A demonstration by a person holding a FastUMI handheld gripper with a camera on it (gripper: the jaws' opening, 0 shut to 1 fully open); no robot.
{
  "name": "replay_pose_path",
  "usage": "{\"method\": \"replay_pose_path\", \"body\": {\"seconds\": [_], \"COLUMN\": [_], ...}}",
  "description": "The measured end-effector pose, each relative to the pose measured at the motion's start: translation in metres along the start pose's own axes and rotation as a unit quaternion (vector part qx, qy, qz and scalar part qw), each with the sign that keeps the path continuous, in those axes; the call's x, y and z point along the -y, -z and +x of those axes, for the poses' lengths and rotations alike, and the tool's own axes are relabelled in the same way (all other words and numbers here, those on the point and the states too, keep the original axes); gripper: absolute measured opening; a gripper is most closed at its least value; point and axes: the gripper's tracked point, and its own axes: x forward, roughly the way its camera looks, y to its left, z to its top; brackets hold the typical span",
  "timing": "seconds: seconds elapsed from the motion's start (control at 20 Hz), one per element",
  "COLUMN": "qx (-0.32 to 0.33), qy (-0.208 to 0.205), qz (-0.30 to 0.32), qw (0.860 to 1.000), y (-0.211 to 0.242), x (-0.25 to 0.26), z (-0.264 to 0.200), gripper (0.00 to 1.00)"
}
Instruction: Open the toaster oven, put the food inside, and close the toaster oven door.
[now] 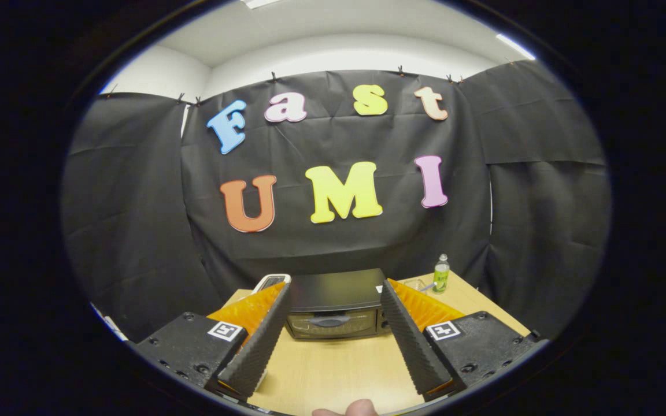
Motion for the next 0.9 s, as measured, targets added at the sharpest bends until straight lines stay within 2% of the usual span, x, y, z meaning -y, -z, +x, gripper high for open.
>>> {"method": "replay_pose_path", "body": {"seconds": [0.5,0.9], "qx": [-0.031,-0.066], "qy": [-0.017,-0.032], "qz": [-0.007,-0.006], "qw": [0.999,0.997], "y": [0.021,0.056], "x": [-0.007,-0.012], "z": [0.028,0.089], "gripper": [1.00,1.00]}}
